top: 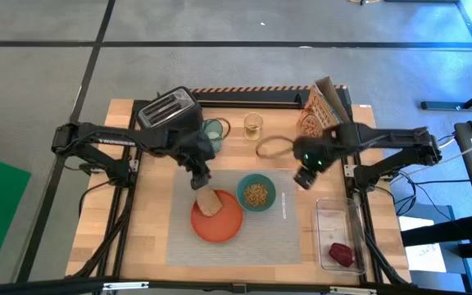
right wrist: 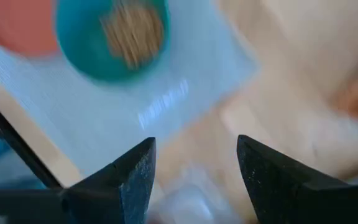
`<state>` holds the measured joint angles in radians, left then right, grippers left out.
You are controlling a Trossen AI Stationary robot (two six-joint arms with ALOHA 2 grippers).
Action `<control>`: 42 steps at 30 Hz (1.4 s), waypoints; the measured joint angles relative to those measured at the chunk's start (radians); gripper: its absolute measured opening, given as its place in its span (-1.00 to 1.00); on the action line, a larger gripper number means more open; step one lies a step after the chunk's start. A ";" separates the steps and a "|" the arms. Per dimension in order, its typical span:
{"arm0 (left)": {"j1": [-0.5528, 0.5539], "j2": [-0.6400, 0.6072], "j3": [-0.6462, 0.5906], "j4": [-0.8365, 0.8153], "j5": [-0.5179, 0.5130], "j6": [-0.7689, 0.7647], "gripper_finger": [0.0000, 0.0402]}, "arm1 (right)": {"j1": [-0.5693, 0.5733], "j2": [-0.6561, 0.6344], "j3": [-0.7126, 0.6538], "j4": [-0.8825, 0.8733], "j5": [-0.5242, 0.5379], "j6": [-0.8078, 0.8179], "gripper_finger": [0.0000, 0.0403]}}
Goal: Arrange a breakfast setting
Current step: Put the apple on the placemat
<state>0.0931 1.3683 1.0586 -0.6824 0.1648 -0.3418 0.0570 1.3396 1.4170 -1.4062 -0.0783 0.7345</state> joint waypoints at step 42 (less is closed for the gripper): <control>0.192 -0.004 0.228 -0.009 -0.051 0.375 -0.38 | 1.093 0.010 -0.547 0.584 -0.043 0.908 0.53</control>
<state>0.2855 1.3647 1.2861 -0.6918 0.1143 0.0329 1.1503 1.3491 0.8699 -0.8225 -0.1214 1.6422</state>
